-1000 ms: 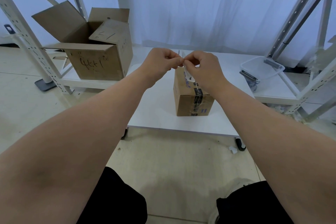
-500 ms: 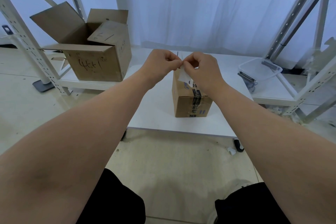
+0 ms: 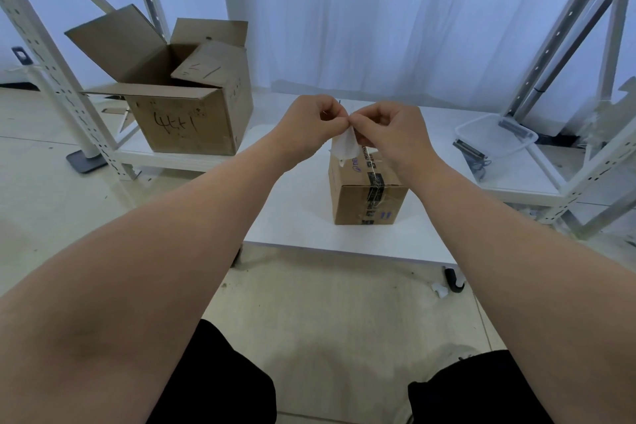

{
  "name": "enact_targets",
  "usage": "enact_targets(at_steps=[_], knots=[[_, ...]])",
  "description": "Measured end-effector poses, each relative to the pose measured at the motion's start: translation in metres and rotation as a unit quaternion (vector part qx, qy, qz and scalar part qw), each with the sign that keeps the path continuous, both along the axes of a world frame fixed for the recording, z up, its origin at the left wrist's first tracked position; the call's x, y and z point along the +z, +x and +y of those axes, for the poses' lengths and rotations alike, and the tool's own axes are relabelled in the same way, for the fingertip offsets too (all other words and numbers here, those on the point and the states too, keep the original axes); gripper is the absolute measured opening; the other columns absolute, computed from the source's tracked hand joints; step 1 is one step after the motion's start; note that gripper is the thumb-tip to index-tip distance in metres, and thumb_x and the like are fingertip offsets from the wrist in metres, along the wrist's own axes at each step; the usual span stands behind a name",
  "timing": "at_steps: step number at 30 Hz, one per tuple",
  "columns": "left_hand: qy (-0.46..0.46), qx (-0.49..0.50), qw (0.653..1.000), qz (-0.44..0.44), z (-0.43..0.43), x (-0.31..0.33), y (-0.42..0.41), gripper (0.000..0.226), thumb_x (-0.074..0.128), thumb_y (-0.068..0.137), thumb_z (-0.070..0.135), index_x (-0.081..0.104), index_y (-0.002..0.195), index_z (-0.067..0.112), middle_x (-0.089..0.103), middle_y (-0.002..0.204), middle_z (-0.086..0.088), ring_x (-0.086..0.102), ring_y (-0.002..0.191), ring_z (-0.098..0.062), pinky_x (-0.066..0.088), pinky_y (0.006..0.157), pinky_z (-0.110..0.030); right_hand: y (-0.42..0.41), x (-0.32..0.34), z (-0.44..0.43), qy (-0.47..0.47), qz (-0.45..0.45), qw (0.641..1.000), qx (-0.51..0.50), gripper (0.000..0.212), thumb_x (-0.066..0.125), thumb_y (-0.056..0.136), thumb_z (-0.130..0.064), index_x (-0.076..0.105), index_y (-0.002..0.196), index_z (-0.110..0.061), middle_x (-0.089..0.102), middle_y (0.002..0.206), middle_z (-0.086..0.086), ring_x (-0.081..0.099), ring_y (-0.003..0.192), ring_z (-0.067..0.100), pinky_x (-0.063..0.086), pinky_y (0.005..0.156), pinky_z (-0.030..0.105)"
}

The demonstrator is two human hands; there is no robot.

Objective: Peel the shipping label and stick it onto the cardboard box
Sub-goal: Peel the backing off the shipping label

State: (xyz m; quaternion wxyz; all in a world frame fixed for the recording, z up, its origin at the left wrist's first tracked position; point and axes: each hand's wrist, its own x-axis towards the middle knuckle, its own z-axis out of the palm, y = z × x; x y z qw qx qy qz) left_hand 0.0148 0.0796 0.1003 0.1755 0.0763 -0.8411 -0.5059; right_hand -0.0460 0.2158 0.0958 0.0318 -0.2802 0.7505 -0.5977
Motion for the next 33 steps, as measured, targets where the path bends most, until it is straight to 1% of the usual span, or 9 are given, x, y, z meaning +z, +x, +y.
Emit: enact_targets(at_steps=[3, 6, 10, 15, 18, 21, 26, 29, 33], knots=[[-0.016, -0.002, 1.000, 0.010, 0.0012, -0.0009, 0.0001, 0.006, 0.059, 0.088, 0.010, 0.060, 0.084, 0.006, 0.054, 0.071, 0.002, 0.044, 0.048, 0.002, 0.032, 0.045, -0.006, 0.0008, 0.0010, -0.0003, -0.005, -0.008, 1.000, 0.007, 0.013, 0.065, 0.084, -0.008, 0.067, 0.073, -0.015, 0.069, 0.079, 0.012, 0.067, 0.076, 0.025, 0.059, 0.081, 0.042], [-0.027, -0.002, 1.000, 0.015, 0.0019, -0.0022, -0.0007, 0.006, 0.059, 0.088, 0.009, 0.059, 0.082, 0.008, 0.056, 0.070, 0.003, 0.046, 0.047, 0.005, 0.034, 0.047, -0.006, -0.0002, 0.0002, -0.0014, 0.003, -0.002, 1.000, 0.001, 0.013, 0.064, 0.083, -0.008, 0.066, 0.073, -0.016, 0.069, 0.081, 0.015, 0.068, 0.081, 0.032, 0.057, 0.082, 0.047], [0.039, -0.015, 0.999, 0.025, 0.0010, -0.0024, -0.0027, 0.010, 0.065, 0.087, 0.018, 0.058, 0.082, 0.014, 0.064, 0.081, -0.002, 0.060, 0.076, -0.012, 0.053, 0.076, -0.024, -0.0032, -0.0015, -0.0018, 0.021, 0.022, 0.999, -0.015, 0.011, 0.066, 0.082, -0.016, 0.066, 0.072, -0.020, 0.071, 0.082, 0.012, 0.069, 0.085, 0.032, 0.056, 0.083, 0.049], [0.064, -0.014, 0.998, 0.026, -0.0022, -0.0034, -0.0047, 0.010, 0.068, 0.086, 0.015, 0.062, 0.083, 0.007, 0.067, 0.083, -0.009, 0.063, 0.075, -0.013, 0.055, 0.078, -0.024, -0.0021, -0.0023, -0.0013, 0.042, 0.053, 0.998, -0.009, 0.011, 0.066, 0.086, -0.017, 0.071, 0.087, -0.007, 0.067, 0.077, 0.002, 0.062, 0.073, 0.013, 0.055, 0.077, 0.032], [0.056, -0.001, 0.998, 0.027, -0.0031, -0.0034, -0.0043, 0.014, 0.066, 0.087, 0.013, 0.065, 0.089, 0.000, 0.068, 0.088, -0.017, 0.063, 0.078, -0.016, 0.055, 0.076, -0.022, -0.0018, -0.0022, -0.0017, 0.051, 0.067, 0.996, -0.007, 0.013, 0.065, 0.086, -0.016, 0.071, 0.089, -0.005, 0.066, 0.078, 0.001, 0.059, 0.069, 0.007, 0.051, 0.069, 0.019], [0.037, 0.008, 0.999, 0.032, -0.0018, -0.0022, -0.0032, 0.009, 0.064, 0.087, 0.011, 0.066, 0.087, 0.002, 0.067, 0.086, -0.014, 0.061, 0.075, -0.015, 0.055, 0.076, -0.024, -0.0020, -0.0023, -0.0017, 0.048, 0.062, 0.997, 0.000, 0.015, 0.066, 0.086, -0.018, 0.071, 0.089, -0.004, 0.067, 0.079, 0.003, 0.059, 0.068, 0.007, 0.049, 0.064, 0.015], [0.016, 0.007, 0.999, 0.033, -0.0027, -0.0024, -0.0038, 0.009, 0.063, 0.086, 0.010, 0.063, 0.077, 0.011, 0.066, 0.084, -0.011, 0.062, 0.079, -0.019, 0.054, 0.085, -0.040, -0.0012, -0.0019, -0.0032, 0.037, 0.033, 0.999, -0.008, 0.006, 0.064, 0.084, -0.014, 0.068, 0.083, -0.009, 0.066, 0.079, 0.003, 0.061, 0.071, 0.015, 0.053, 0.067, 0.023], [0.008, -0.003, 0.999, 0.040, -0.0031, -0.0022, -0.0043, 0.005, 0.062, 0.087, 0.010, 0.062, 0.082, 0.009, 0.064, 0.083, -0.008, 0.060, 0.079, -0.017, 0.053, 0.084, -0.038, -0.0016, -0.0012, -0.0038, 0.016, 0.000, 1.000, -0.008, 0.008, 0.065, 0.083, -0.020, 0.068, 0.082, -0.012, 0.070, 0.085, 0.008, 0.068, 0.084, 0.026, 0.058, 0.082, 0.039], [0.006, -0.027, 0.999, 0.044, -0.0013, -0.0020, -0.0044, 0.004, 0.059, 0.089, 0.010, 0.060, 0.087, 0.007, 0.060, 0.083, -0.005, 0.056, 0.079, -0.015, 0.051, 0.078, -0.031, -0.0016, -0.0001, -0.0028, 0.006, -0.012, 1.000, -0.014, 0.009, 0.065, 0.085, -0.020, 0.067, 0.083, -0.012, 0.071, 0.088, 0.012, 0.070, 0.086, 0.030, 0.056, 0.085, 0.046]])
